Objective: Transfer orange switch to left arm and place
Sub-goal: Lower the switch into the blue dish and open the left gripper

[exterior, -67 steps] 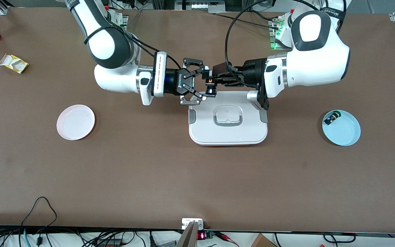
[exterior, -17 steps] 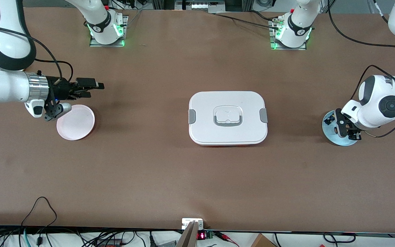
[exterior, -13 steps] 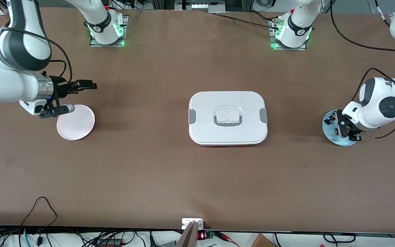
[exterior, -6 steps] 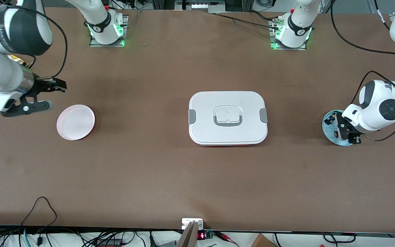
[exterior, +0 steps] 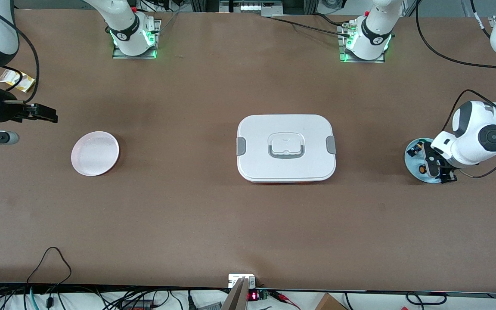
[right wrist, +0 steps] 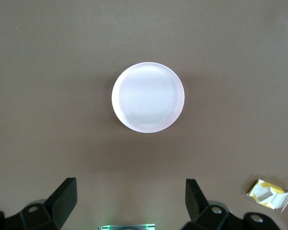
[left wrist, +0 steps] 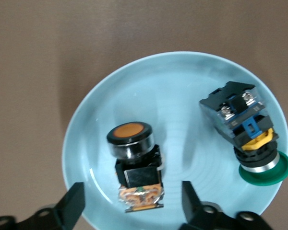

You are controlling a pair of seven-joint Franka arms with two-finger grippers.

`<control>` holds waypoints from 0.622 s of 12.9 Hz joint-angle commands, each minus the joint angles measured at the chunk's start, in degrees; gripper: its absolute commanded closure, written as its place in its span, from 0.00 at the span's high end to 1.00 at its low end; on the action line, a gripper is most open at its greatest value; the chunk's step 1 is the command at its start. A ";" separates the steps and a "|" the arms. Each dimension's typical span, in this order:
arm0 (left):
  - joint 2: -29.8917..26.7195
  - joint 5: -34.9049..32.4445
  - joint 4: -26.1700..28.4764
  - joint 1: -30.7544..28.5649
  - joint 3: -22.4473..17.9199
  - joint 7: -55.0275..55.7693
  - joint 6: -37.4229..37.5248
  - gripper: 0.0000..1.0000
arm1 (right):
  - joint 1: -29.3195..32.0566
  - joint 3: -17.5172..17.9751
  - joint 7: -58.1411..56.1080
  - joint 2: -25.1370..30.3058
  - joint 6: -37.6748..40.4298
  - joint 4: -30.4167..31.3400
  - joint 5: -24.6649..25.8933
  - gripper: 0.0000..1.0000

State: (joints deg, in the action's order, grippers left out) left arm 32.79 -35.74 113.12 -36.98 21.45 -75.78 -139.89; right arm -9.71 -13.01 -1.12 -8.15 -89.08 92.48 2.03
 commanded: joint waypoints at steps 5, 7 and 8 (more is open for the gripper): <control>-3.17 9.60 -11.49 -0.46 7.63 1.06 21.27 1.00 | 5.12 2.53 -3.63 0.85 -6.28 1.39 -0.01 1.00; -3.17 13.66 -15.81 1.29 7.81 6.31 29.11 1.00 | 10.56 8.15 -2.93 0.50 -5.58 0.17 -0.28 1.00; -3.17 14.81 -17.83 2.52 7.82 9.91 33.94 1.00 | 11.45 9.92 -2.75 0.59 -5.23 -0.36 -0.28 1.00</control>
State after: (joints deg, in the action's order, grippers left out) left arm 29.23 -23.46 99.03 -36.33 29.35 -70.72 -112.79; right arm -1.73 -7.81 -3.63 -8.08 -94.57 93.01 2.09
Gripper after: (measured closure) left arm 0.000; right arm 0.000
